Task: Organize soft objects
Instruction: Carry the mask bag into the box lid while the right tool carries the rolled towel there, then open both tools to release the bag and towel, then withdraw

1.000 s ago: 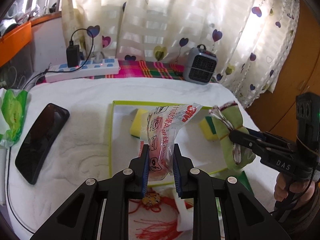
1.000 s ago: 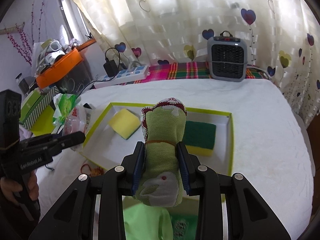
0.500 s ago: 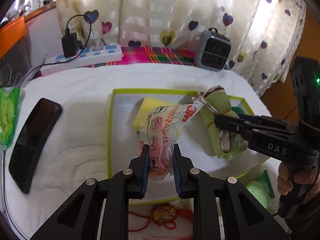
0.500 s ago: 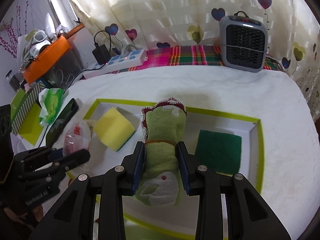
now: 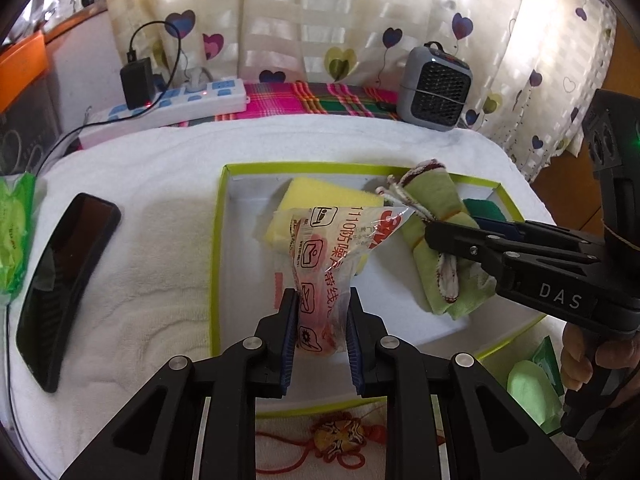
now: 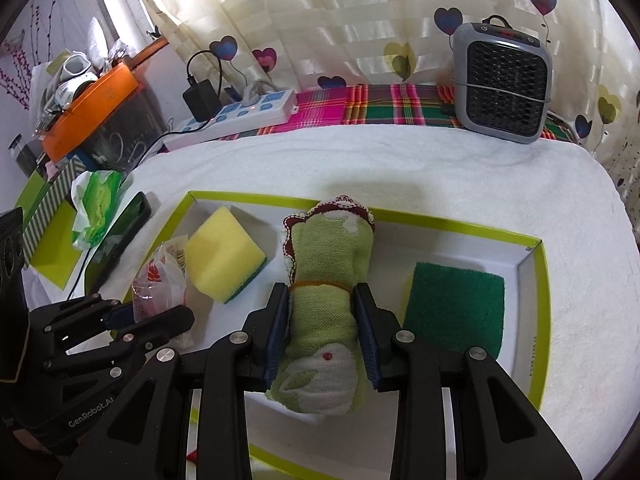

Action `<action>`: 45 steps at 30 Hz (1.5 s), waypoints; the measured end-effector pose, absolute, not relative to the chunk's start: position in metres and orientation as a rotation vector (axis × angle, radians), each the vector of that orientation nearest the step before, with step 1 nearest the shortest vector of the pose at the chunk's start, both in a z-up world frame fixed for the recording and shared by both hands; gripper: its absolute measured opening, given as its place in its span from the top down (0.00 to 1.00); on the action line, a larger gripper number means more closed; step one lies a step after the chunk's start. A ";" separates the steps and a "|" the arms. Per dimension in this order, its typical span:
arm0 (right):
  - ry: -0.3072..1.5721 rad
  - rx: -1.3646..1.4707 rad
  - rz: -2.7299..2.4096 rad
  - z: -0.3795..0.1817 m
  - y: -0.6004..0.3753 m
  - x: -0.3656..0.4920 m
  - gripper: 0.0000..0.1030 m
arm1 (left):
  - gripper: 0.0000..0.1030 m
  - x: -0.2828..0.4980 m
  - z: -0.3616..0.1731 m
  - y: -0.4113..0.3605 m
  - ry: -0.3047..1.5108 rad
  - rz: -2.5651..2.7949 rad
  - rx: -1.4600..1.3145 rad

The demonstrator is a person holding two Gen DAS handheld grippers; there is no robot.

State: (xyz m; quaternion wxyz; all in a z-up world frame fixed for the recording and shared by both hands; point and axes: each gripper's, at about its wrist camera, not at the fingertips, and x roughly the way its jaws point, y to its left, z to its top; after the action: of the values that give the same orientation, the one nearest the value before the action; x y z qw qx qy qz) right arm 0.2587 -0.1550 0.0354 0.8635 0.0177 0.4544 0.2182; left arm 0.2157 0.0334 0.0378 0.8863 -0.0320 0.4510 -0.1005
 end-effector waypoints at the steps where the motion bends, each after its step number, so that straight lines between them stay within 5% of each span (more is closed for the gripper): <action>1: 0.957 0.046 0.468 0.035 -0.155 0.258 0.66 | 0.81 0.216 0.038 0.034 0.940 -0.206 -0.065; 8: 0.961 0.058 0.470 0.034 -0.152 0.259 0.66 | 0.76 0.217 0.037 0.036 0.942 -0.191 -0.076; 16: 0.948 0.045 0.460 0.033 -0.151 0.260 0.62 | 0.58 0.215 0.041 0.036 0.929 -0.174 -0.065; 29: 0.895 0.010 0.457 0.042 -0.147 0.251 0.43 | 0.55 0.209 0.045 0.034 0.913 -0.162 -0.061; 45: 0.859 0.033 0.438 0.050 -0.159 0.230 0.43 | 0.51 0.190 0.058 0.038 0.878 -0.147 -0.076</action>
State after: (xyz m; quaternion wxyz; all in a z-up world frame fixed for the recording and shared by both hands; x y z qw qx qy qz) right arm 0.2305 -0.1595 0.0501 0.8860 0.0158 0.4128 0.2106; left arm 0.1898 0.0379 0.0581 0.9020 -0.0365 0.4244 -0.0709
